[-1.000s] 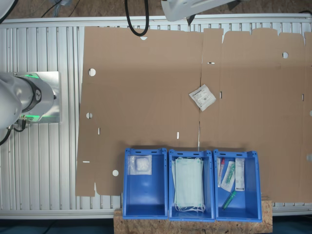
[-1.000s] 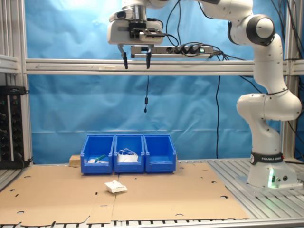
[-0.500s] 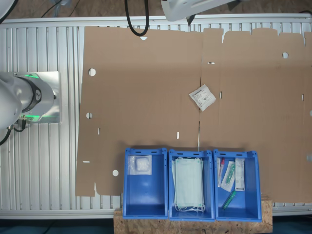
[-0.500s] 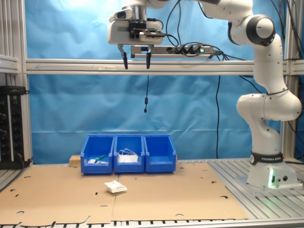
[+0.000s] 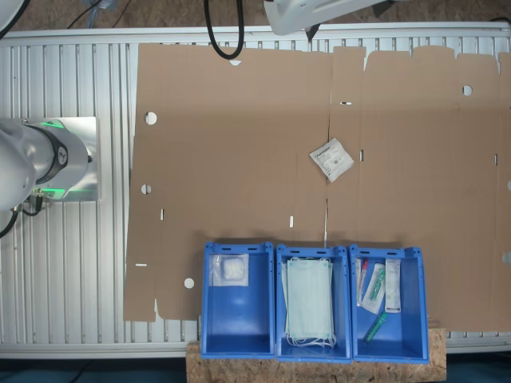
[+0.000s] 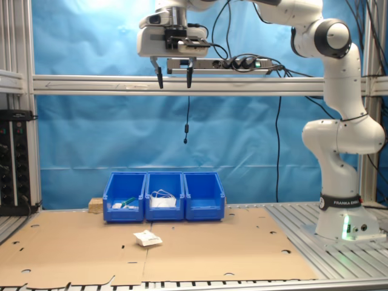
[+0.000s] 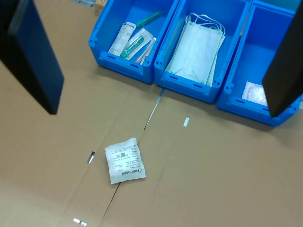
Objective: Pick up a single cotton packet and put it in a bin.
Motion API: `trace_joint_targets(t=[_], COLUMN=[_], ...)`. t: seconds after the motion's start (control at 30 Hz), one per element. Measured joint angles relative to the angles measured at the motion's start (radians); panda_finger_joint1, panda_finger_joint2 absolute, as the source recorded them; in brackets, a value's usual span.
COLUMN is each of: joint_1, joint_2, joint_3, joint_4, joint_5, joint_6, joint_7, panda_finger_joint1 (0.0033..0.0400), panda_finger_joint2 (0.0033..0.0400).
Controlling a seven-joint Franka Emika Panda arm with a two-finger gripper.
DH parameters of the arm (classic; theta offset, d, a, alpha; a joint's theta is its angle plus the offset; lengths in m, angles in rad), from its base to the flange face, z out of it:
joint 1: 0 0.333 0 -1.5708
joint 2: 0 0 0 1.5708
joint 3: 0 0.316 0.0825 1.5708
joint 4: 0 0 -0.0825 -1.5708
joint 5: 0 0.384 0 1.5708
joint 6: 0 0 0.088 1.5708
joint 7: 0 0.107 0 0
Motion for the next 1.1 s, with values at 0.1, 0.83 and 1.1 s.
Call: trace_joint_targets(t=[0.1, 0.83, 1.1], joint_1=[0.000, -0.023, -0.059], joint_2=[0.000, 0.134, 0.250], joint_3=[-0.001, -0.077, -0.091], joint_4=[-0.006, -0.123, -0.155], joint_5=[0.000, 0.000, 0.000], joint_6=[0.007, 0.201, 0.315], joint_7=[0.000, 0.000, 0.000], panda_finger_joint1=[0.0400, 0.0400, 0.0400], panda_finger_joint2=[0.0400, 0.0400, 0.0400])
